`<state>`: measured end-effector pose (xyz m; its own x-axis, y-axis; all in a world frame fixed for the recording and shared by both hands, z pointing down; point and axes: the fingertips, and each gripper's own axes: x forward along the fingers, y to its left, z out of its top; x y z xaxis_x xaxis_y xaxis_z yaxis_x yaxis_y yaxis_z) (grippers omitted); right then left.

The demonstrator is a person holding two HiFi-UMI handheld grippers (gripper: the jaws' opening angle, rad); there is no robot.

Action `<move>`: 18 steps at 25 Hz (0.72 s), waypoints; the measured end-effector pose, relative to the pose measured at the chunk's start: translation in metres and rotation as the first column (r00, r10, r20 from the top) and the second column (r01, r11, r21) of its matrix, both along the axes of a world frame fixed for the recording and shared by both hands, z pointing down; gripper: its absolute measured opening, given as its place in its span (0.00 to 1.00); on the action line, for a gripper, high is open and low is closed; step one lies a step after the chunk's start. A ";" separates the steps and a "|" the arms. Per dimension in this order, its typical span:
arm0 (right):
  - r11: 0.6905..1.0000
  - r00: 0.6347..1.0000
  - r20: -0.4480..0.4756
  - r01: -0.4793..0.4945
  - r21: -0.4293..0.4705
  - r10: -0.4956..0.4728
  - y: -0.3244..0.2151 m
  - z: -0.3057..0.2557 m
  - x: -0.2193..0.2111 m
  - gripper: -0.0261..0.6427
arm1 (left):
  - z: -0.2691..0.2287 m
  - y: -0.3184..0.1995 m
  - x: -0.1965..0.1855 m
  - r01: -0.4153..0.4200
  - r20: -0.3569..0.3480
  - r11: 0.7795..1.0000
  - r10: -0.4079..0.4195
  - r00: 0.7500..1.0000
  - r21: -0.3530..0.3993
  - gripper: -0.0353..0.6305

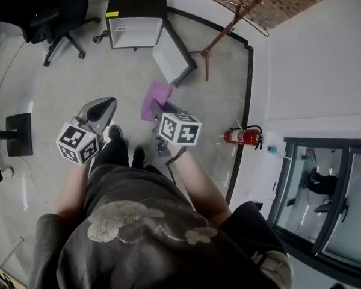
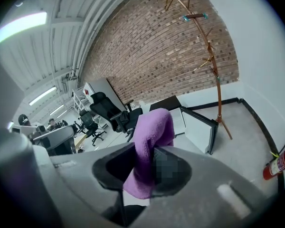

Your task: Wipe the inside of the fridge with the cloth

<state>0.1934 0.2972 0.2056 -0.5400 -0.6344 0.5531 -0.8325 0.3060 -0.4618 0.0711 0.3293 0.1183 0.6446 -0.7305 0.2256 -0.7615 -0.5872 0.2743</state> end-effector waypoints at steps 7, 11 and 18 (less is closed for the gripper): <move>1.000 0.999 0.053 -0.003 0.002 0.003 0.016 -0.004 -0.013 0.15 | 0.000 0.027 -0.007 -0.002 0.012 1.000 0.002 1.000 -0.009 0.08; 1.000 1.000 0.018 0.012 0.026 -0.012 0.026 -0.004 -0.027 0.15 | -0.001 0.037 -0.018 -0.005 -0.002 1.000 0.005 1.000 -0.003 0.08; 1.000 1.000 -0.009 -0.007 0.011 0.007 0.060 -0.003 -0.056 0.15 | -0.004 0.075 -0.055 -0.007 -0.015 1.000 0.007 1.000 -0.005 0.08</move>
<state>0.1372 0.3575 0.2024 -0.5303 -0.6441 0.5513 -0.8390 0.3049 -0.4508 0.0160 0.4042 0.1138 0.6528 -0.7250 0.2195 -0.7534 -0.5911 0.2883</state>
